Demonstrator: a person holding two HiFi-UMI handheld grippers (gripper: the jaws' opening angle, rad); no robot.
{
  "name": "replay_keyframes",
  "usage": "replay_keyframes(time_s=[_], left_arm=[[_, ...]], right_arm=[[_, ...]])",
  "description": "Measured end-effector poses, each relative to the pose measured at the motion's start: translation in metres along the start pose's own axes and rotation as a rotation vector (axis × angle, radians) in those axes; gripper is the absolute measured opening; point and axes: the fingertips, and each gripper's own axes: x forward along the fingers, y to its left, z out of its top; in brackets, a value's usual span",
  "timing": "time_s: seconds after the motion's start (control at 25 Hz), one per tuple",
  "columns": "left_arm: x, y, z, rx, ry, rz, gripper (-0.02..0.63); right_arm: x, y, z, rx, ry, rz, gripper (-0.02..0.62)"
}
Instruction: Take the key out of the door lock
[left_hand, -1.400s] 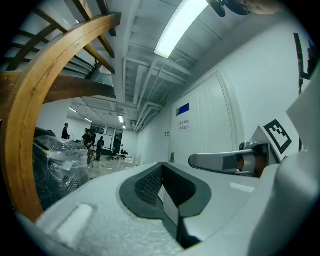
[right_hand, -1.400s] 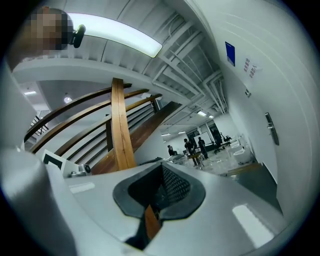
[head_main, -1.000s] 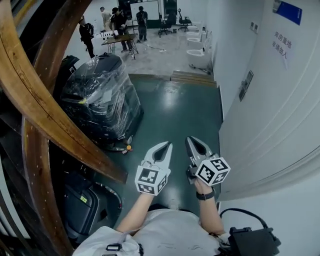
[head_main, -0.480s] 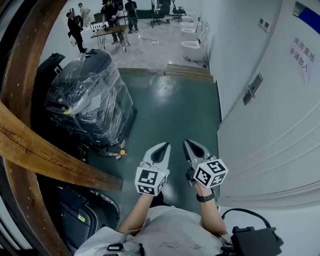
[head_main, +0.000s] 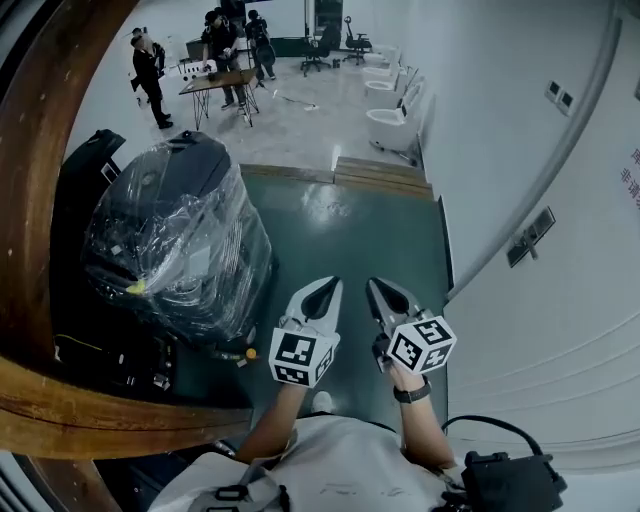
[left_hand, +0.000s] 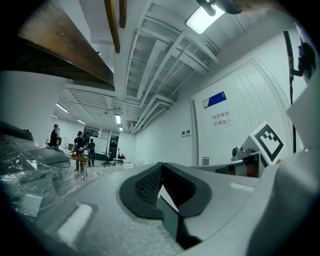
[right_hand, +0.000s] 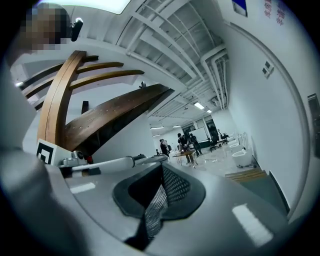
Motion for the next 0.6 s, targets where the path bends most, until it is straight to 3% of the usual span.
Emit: replay_keyframes(time_s=[0.24,0.6], left_arm=[[0.039,0.059,-0.047,-0.063,0.102,0.050,0.000],[0.126,0.096,-0.062,-0.067,0.125,0.057,0.000]], right_arm=[[0.055,-0.009,-0.025,0.013,0.089,0.020,-0.002],[0.121,-0.103,-0.022,0.076,0.092,-0.011,-0.003]])
